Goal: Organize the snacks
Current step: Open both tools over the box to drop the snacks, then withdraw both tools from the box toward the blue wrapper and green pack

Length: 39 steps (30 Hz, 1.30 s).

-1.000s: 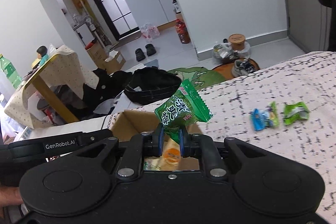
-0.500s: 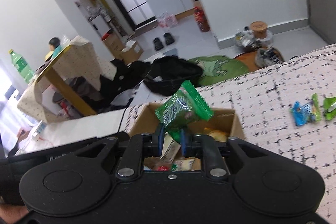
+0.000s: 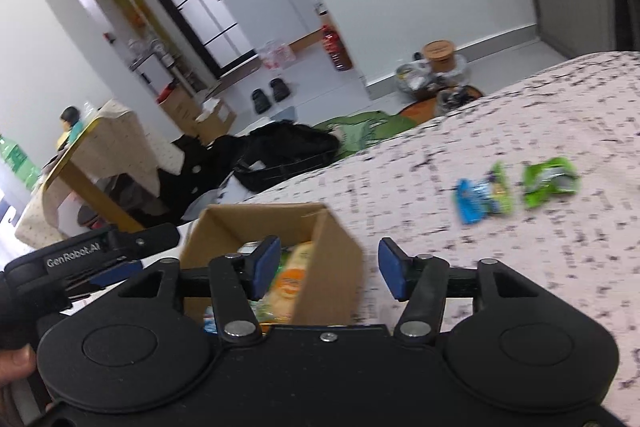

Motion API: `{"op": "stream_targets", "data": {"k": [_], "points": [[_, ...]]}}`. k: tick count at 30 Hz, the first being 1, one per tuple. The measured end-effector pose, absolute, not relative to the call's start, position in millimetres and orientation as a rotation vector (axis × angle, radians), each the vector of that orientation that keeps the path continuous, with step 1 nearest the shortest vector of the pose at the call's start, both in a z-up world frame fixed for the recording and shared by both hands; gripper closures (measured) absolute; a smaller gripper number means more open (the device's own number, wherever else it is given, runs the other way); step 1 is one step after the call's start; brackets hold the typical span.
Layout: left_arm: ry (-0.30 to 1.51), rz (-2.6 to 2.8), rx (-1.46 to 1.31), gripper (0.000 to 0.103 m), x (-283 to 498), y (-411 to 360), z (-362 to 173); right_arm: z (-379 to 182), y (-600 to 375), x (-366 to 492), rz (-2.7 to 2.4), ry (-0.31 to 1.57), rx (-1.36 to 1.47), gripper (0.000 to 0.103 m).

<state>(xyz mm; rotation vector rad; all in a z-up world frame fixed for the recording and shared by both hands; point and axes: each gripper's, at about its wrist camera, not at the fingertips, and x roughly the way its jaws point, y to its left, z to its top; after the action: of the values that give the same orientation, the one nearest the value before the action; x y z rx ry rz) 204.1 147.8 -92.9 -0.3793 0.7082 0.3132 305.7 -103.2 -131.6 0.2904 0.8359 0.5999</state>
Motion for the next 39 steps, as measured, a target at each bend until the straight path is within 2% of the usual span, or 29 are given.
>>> {"op": "stream_targets", "data": {"k": [6, 11, 16, 18, 20, 21, 29, 39], "points": [[0.687, 0.265, -0.361, 0.015, 208.2, 124.2, -86.5, -132.0, -133.3, 305.1, 0.541, 0.832, 0.303, 0.043], [0.683, 0.226, -0.365, 0.011, 214.0, 104.2, -83.5, -129.1, -154.3, 303.4, 0.490, 0.805, 0.306, 0.030], [0.703, 0.175, -0.364, 0.008, 222.8, 80.8, -83.1, -130.5, -173.3, 304.4, 0.446, 0.800, 0.306, 0.028], [0.710, 0.160, -0.359, 0.007, 226.2, 72.2, -84.0, -131.6, -180.5, 304.7, 0.430, 0.799, 0.309, 0.022], [0.730, 0.137, -0.364, 0.006, 229.9, 63.9, -86.9, -131.8, -188.2, 304.2, 0.411, 0.791, 0.308, 0.011], [0.741, 0.124, -0.367, 0.006, 232.4, 59.1, -88.5, -132.0, -191.4, 304.0, 0.403, 0.786, 0.304, 0.010], [0.792, 0.072, -0.347, 0.006, 247.9, 20.6, -99.4, -131.4, -216.6, 309.3, 0.366, 0.781, 0.275, 0.002], [0.804, 0.057, -0.319, 0.006, 266.5, -9.5, -109.7, -142.6, -246.5, 318.8, 0.303, 0.798, 0.248, 0.001]]}}
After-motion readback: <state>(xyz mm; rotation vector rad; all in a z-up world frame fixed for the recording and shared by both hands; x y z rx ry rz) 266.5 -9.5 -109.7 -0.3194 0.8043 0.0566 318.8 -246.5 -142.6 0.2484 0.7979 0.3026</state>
